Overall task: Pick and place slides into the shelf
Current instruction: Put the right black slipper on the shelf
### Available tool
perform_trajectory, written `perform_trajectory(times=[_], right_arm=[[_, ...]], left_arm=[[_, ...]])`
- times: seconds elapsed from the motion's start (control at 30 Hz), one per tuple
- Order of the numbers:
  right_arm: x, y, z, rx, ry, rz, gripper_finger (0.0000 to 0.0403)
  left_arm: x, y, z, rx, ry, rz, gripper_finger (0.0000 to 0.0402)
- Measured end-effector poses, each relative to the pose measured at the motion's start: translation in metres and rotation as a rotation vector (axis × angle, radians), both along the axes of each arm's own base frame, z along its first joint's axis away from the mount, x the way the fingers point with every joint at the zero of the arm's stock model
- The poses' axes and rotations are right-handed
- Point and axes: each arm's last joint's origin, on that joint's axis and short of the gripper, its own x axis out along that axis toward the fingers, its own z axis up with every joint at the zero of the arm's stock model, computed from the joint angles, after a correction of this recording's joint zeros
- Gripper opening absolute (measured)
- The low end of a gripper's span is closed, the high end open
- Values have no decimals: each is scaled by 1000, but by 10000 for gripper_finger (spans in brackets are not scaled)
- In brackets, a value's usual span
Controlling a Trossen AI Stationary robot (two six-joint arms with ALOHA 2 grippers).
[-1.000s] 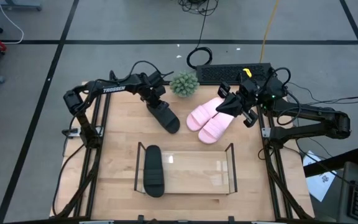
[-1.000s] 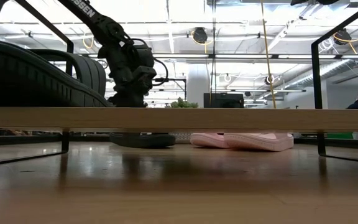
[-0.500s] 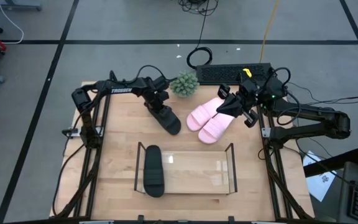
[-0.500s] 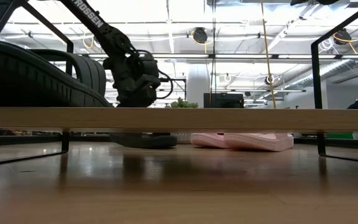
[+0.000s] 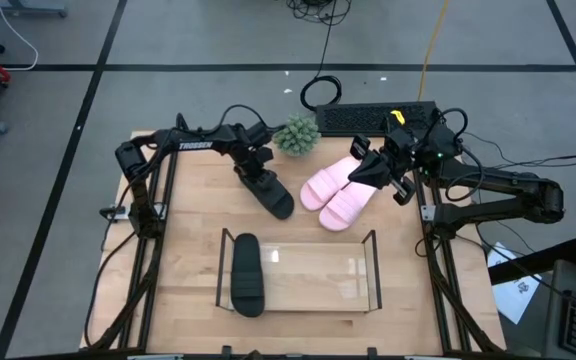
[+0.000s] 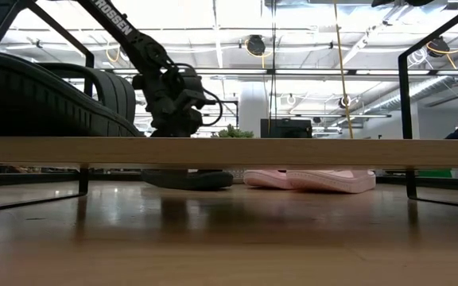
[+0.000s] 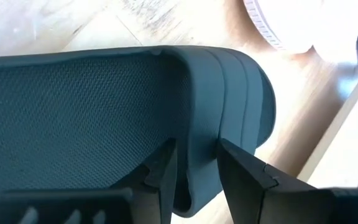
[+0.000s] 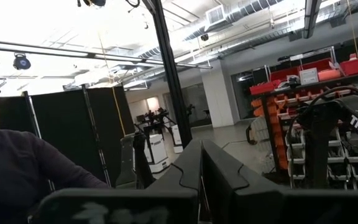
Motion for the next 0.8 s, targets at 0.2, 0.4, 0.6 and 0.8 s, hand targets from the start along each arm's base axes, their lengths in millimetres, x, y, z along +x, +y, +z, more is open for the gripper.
perform_trajectory(times=[0.2, 0.4, 0.6, 0.8], right_arm=[[0, 0, 0, 0, 0, 0, 4], [0, 0, 0, 0, 0, 0, 4], [0, 0, 0, 0, 0, 0, 4], [0, 0, 0, 0, 0, 0, 4]], left_arm=[[0, -1, 0, -32, -22, -11, 113], [-1, 0, 1, -77, -55, -23, 113], [0, -2, 2, -84, -64, -35, 113], [4, -7, 2, -99, -88, -73, 113]])
